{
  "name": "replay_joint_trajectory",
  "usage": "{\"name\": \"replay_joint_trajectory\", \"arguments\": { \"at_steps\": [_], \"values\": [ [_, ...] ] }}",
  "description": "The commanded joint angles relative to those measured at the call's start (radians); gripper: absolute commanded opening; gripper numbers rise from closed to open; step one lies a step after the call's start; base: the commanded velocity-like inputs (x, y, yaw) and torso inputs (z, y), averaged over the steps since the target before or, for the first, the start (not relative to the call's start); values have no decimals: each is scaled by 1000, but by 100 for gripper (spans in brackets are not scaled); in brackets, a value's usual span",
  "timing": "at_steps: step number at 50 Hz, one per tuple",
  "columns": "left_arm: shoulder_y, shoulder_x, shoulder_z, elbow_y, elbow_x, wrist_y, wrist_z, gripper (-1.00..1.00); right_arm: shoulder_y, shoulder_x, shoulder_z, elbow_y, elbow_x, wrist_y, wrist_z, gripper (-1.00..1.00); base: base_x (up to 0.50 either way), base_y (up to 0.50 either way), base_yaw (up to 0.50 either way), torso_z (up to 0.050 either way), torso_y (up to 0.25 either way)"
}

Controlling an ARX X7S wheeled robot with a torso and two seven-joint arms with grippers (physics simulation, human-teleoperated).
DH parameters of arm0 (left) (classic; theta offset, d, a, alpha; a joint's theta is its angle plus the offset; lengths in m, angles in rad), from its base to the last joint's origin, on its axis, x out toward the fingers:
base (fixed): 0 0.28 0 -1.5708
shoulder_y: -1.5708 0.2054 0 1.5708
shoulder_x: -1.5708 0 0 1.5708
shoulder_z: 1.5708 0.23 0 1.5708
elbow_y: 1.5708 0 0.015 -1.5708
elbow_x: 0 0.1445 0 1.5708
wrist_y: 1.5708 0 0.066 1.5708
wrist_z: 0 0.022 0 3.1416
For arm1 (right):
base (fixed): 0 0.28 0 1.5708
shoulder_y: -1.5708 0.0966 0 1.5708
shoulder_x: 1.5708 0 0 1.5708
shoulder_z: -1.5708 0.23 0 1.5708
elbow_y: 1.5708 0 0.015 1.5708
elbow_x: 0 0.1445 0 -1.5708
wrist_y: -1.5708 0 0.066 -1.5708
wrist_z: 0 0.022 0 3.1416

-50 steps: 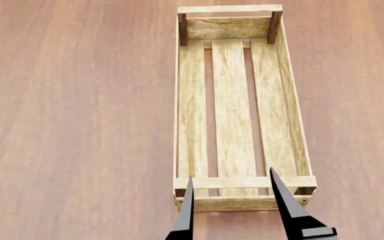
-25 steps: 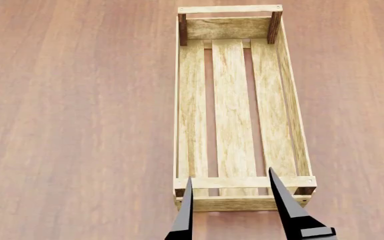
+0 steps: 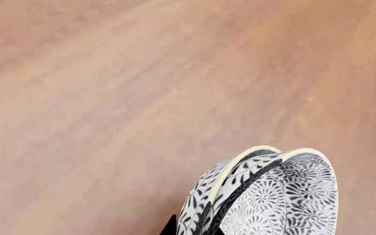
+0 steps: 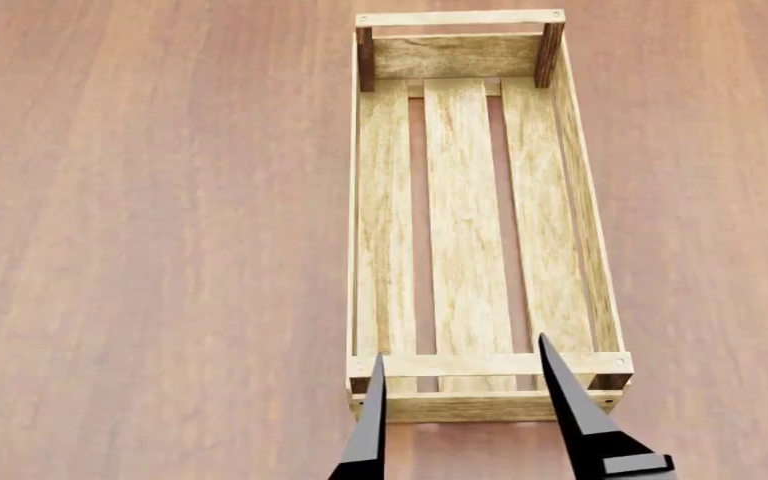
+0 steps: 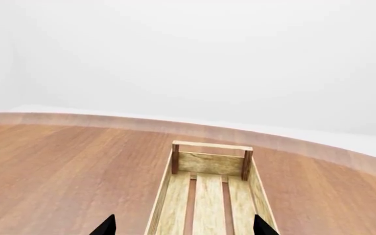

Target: Stack the right bowl on the left bowl and place them in the tray.

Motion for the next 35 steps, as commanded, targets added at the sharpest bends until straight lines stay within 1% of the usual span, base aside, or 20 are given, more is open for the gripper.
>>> {"name": "replay_joint_trajectory", "arguments": {
  "at_steps": [1,3,4,8,11,15,17,23,26,30,32,33,35],
  "values": [
    [-32,-9,7,119,95,43,25,-100,1,-12,31,34,0,-36,-28,100,0,0,0,0,0],
    [-34,-21,19,127,115,33,12,-100,1,-12,31,36,0,-38,-28,100,0,0,0,0,0],
    [-46,-32,55,168,180,59,48,-100,2,-14,28,36,0,-36,-27,100,0,0,0,0,0],
    [-57,-39,74,203,198,78,91,-100,2,-12,27,36,-1,-37,-26,100,0,0,0,0,0],
    [-68,-38,113,228,261,109,132,-100,2,-11,28,34,1,-35,-25,100,0,0,0,0,0],
    [-89,-58,136,265,259,81,122,-100,2,-11,26,40,-1,-39,-26,100,0,0,0,0,0],
    [-97,-50,155,266,310,114,146,-100,4,-12,25,38,0,-35,-24,100,0,0,0,0,0],
    [-124,-62,172,300,294,90,137,-100,5,-10,26,38,1,-35,-23,100,0,0,0,0,2],
    [-131,-76,184,350,309,109,172,-100,6,-9,26,33,3,-30,-20,100,0,0,0,0,0],
    [-150,-95,194,383,300,90,168,-100,5,-8,25,36,2,-33,-20,100,0,0,0,0,0],
    [-152,-93,199,395,304,113,202,-100,7,-8,23,33,1,-31,-19,100,0,0,0,0,0],
    [-154,-97,198,401,301,103,187,-100,7,-8,23,32,1,-30,-18,100,0,0,0,0,10],
    [-174,-110,216,428,308,103,210,-100,6,-7,23,34,2,-31,-18,100,0,0,0,0,0]
  ]
}}
